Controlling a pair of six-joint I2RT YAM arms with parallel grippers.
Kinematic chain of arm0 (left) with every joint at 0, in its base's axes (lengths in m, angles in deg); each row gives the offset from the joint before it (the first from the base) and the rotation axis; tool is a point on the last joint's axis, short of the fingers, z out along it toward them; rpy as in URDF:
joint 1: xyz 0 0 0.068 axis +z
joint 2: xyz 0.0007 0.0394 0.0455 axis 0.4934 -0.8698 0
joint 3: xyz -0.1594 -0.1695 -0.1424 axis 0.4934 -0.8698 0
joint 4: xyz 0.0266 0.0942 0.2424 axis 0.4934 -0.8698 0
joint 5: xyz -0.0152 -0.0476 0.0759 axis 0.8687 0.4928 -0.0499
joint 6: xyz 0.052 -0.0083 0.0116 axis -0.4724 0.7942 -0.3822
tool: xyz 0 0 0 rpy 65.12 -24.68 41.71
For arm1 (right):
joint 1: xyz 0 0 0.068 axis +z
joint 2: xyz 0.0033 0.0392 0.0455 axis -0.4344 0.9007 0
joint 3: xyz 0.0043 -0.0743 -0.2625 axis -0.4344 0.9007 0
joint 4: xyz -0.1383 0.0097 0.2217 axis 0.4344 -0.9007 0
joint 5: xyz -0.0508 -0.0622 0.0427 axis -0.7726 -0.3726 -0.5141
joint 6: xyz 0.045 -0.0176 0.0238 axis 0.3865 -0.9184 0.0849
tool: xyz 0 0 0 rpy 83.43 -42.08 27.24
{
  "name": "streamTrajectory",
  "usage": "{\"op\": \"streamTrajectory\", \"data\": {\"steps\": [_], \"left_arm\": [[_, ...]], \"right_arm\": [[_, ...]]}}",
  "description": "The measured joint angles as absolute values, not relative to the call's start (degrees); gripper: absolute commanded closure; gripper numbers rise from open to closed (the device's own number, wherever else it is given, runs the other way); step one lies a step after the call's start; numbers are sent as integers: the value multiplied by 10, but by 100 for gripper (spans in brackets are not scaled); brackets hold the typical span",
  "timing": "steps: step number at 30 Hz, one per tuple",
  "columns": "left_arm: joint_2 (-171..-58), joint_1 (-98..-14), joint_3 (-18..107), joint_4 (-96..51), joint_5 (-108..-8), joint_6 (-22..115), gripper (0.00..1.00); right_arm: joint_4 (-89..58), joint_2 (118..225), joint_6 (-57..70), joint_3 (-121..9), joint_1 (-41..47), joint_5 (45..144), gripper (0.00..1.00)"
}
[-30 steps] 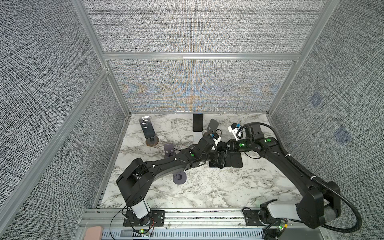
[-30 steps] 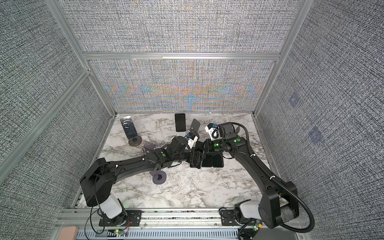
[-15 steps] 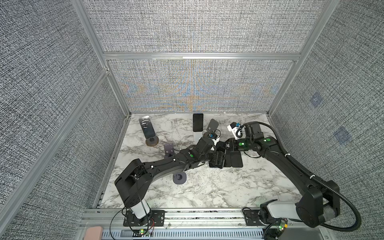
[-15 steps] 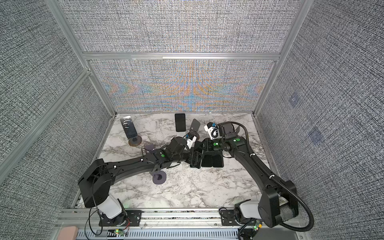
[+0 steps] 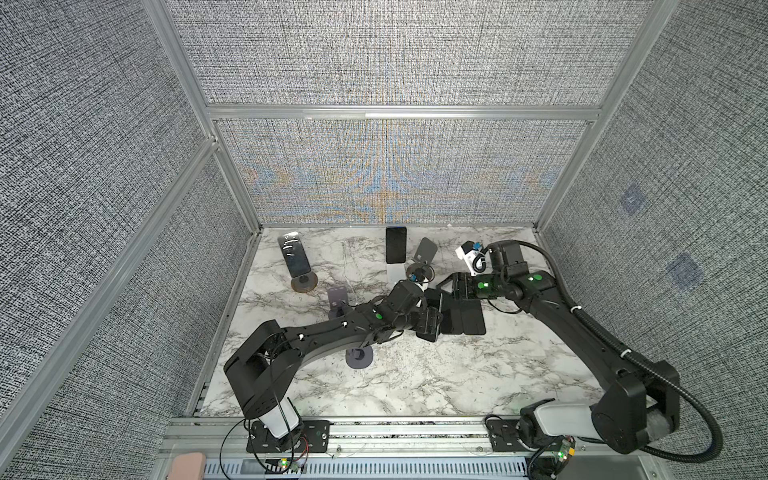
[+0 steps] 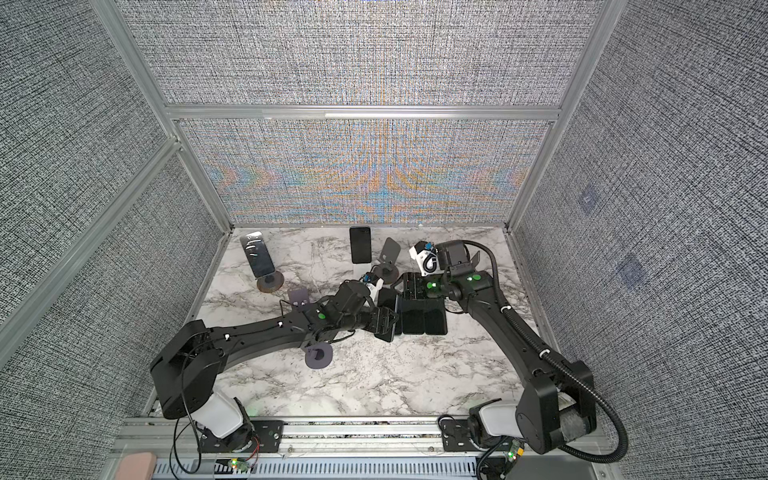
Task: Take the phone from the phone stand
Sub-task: 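Lower the green-edged phone beside the blue-edged phone with the left gripper while right withdraws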
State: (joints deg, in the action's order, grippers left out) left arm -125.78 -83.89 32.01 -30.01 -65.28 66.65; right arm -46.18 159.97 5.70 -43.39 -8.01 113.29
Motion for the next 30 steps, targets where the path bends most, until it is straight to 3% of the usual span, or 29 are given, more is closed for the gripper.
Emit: {"op": "streamTrajectory", "data": {"steps": [11,21,30], "left_arm": [[-1321,-815,409,-482,-796,710,55],[-1416,-803,511,-564,-823,707,53],[-1485,-786,579,-603,-788,706,51]], "right_arm": [[-464,1524,74,-333,-104,1036,29],[-472,1464,81,-273,-133,1005,29],[-472,1466,81,-267,-138,1005,29]]}}
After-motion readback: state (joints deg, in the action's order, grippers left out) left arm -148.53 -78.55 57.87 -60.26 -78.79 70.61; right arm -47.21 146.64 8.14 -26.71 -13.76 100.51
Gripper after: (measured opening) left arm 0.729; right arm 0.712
